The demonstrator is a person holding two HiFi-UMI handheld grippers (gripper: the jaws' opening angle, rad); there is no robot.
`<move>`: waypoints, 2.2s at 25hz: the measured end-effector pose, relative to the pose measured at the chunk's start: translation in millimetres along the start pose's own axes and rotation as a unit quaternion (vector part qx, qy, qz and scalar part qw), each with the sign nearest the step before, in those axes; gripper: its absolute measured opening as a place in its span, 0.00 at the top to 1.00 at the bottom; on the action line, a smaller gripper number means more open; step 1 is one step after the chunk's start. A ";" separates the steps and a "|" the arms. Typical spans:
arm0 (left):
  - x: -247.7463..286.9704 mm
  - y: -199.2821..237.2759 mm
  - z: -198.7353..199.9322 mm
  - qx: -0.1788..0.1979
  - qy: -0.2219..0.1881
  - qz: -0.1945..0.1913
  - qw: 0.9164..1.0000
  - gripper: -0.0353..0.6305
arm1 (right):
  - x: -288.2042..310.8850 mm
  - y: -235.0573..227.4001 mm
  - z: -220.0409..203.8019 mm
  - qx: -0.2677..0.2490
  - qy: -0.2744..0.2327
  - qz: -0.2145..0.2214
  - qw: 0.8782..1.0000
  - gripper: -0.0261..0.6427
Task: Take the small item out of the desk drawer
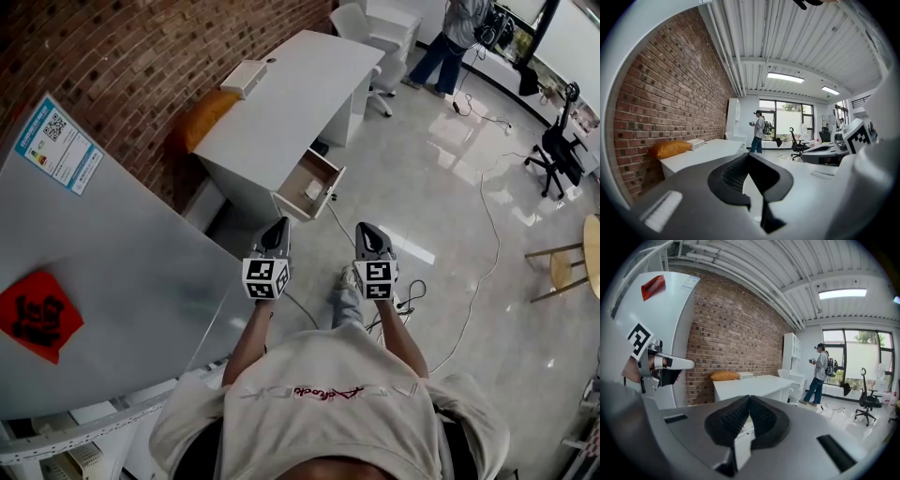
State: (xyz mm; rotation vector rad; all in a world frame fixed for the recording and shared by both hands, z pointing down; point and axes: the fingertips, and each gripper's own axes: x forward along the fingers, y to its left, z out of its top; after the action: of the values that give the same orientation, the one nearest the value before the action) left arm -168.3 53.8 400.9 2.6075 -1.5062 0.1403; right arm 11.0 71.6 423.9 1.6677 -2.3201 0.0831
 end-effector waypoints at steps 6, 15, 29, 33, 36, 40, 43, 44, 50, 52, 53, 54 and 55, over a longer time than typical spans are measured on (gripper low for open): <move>49.8 12.1 9.7 -0.001 0.000 0.014 1.000 0.93 | 40.9 -31.7 8.2 -0.003 -0.002 0.010 1.000 0.94; 139.6 12.6 31.1 -0.003 0.001 0.028 1.000 0.93 | 108.1 -103.4 25.9 -0.008 -0.001 0.027 1.000 0.94; 268.8 13.8 51.9 -0.001 0.008 0.037 0.999 0.93 | 199.0 -198.9 38.3 -0.004 0.000 0.041 0.999 0.94; 297.2 19.5 56.3 0.002 0.008 0.040 0.999 0.93 | 222.8 -215.5 39.3 -0.004 0.001 0.046 0.999 0.94; 314.9 25.1 58.6 0.002 0.009 0.043 0.999 0.93 | 238.1 -224.4 41.6 -0.005 -0.001 0.051 0.999 0.94; 333.1 25.9 54.6 0.001 0.019 0.043 0.999 0.93 | 252.4 -236.3 38.5 -0.003 0.005 0.055 0.998 0.94; 342.7 24.3 47.4 -0.003 0.029 0.043 0.999 0.93 | 260.4 -242.9 32.7 0.000 0.012 0.058 0.998 0.94; 345.5 23.4 44.8 -0.004 0.032 0.041 0.999 0.93 | 262.6 -245.1 30.7 0.000 0.014 0.058 0.998 0.94; 349.7 29.9 34.5 -0.006 0.044 0.041 0.998 0.93 | 271.2 -246.9 23.8 0.005 0.022 0.056 0.998 0.94; 348.2 33.8 31.0 -0.009 0.048 0.042 0.998 0.93 | 271.1 -243.5 21.1 0.007 0.026 0.057 0.998 0.94; 348.0 35.2 29.8 -0.011 0.049 0.042 0.998 0.93 | 271.1 -242.1 19.9 0.008 0.028 0.057 0.998 0.94; 348.6 36.7 29.1 -0.012 0.050 0.041 0.998 0.93 | 272.0 -241.0 19.2 0.007 0.031 0.057 0.998 0.94; 350.0 38.7 28.6 -0.013 0.051 0.040 0.998 0.93 | 273.9 -240.5 19.0 0.006 0.032 0.057 0.998 0.94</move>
State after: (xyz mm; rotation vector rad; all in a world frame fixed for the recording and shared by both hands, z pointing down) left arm -27.0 -269.0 425.3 2.4811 -1.5678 0.2553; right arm 152.2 -264.0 448.8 1.5145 -2.3689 0.1718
